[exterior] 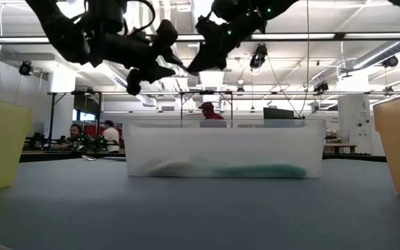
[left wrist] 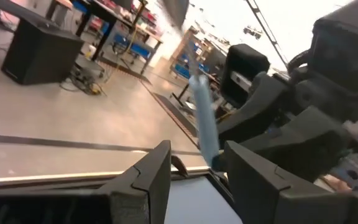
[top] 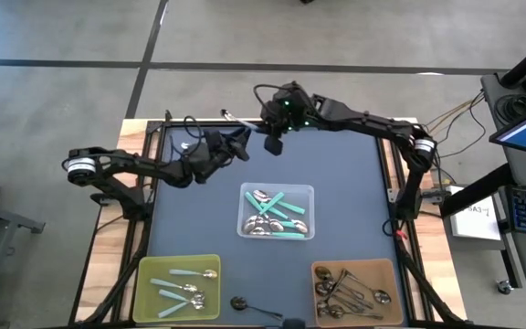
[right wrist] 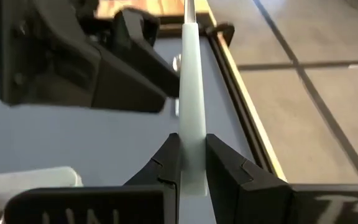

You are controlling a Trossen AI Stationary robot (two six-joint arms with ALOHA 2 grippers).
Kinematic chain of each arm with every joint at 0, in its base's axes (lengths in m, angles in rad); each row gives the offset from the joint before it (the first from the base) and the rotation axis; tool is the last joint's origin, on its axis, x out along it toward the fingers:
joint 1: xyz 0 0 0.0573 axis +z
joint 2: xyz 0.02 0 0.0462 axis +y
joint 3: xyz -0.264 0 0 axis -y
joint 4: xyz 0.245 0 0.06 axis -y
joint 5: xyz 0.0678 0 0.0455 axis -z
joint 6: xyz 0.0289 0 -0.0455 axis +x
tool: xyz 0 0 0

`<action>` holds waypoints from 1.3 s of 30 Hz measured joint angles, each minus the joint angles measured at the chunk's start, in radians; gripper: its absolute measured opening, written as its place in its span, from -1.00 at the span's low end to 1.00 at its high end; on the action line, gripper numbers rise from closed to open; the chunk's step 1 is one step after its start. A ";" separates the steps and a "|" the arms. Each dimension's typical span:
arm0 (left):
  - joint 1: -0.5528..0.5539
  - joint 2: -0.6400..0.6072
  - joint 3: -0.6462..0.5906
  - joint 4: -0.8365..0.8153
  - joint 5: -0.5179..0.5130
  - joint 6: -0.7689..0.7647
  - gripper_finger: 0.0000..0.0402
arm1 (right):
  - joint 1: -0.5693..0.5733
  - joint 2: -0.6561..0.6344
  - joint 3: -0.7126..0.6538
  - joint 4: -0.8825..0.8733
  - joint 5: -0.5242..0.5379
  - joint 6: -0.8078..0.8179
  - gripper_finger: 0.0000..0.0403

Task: Sort silverware by color (type)
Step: Put the light blue spoon into the yellow bin

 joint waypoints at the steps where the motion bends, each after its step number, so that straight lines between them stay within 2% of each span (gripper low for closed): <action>1: -0.001 0.000 0.003 0.000 -0.012 0.004 -0.35 | 0.003 -0.002 0.000 0.010 0.000 0.001 -0.82; 16: 0.001 0.000 0.050 -0.001 -0.037 0.067 -0.38 | 0.023 -0.003 0.000 0.028 -0.004 -0.011 -0.82; 19: 0.001 0.000 0.047 0.000 -0.036 0.066 -0.50 | 0.022 -0.004 0.000 0.028 -0.004 -0.020 -0.82; 23: 0.001 -0.001 0.044 0.005 -0.013 0.053 -0.86 | 0.023 -0.004 -0.001 0.026 -0.003 -0.025 -0.82; 25: 0.008 -0.002 0.044 0.006 0.016 0.039 -0.92 | 0.024 -0.004 -0.001 0.026 0.001 -0.023 -0.82; 28: 0.013 -0.003 0.044 0.007 0.034 0.030 -0.91 | 0.024 -0.004 -0.001 0.025 0.000 -0.014 -0.71; 32: 0.011 -0.002 0.042 -0.005 0.044 0.029 -0.92 | 0.023 -0.008 -0.001 -0.004 -0.005 0.020 -0.45; 39: 0.012 -0.039 0.028 -0.044 0.052 0.038 -0.92 | 0.005 -0.080 -0.001 -0.228 -0.003 -0.002 -0.14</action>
